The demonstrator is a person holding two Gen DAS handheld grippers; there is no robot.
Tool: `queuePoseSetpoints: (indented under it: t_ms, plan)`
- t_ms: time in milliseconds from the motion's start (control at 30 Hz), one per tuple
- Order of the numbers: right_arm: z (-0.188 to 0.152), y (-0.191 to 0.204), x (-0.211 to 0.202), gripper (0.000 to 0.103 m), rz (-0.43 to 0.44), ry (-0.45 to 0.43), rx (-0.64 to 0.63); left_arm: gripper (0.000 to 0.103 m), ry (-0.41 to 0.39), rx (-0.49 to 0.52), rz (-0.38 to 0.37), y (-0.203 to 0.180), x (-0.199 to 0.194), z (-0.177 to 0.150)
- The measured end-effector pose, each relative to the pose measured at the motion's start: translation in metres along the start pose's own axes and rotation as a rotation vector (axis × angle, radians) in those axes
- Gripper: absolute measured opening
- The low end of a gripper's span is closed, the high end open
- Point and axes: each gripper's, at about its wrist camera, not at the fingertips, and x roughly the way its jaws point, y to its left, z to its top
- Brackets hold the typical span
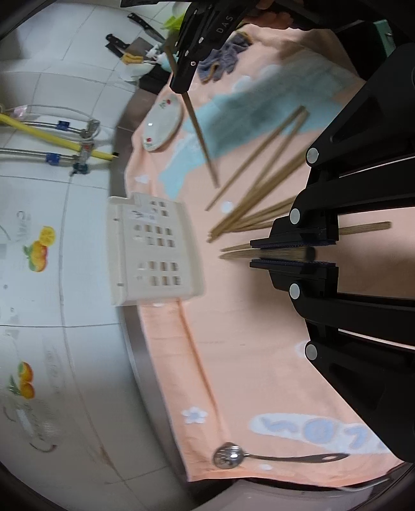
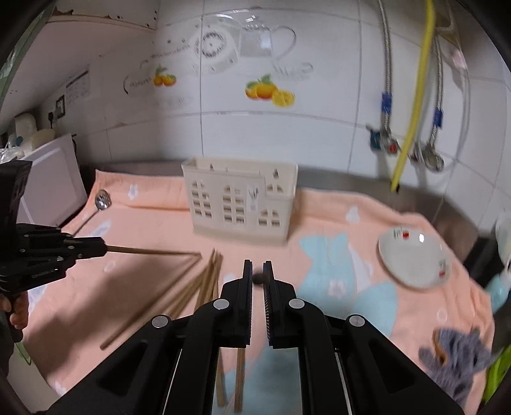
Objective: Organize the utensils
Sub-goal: 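Lift the held chopstick with the left tool toward the white holder while the right tool carries its own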
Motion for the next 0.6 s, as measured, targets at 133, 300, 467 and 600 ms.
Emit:
queuePoseSetpoints:
  t_ms: [133, 300, 467, 600]
  plan:
    - [0.029, -0.005, 0.0, 0.007, 0.028, -0.018, -0.025, 0.005, -0.034, 0.017, -0.007, -0.003, -0.005, 0.031]
    - [0.068, -0.011, -0.002, 0.007, 0.07, -0.031, -0.049, 0.005, -0.082, 0.052, -0.01, -0.009, -0.013, 0.08]
    - [0.108, -0.019, -0.004, 0.007, 0.096, -0.046, -0.062, 0.005, -0.137, 0.08, -0.006, -0.014, -0.027, 0.121]
    - [0.138, -0.024, -0.01, 0.007, 0.091, -0.072, -0.083, 0.005, -0.195, 0.107, 0.012, -0.019, -0.044, 0.151]
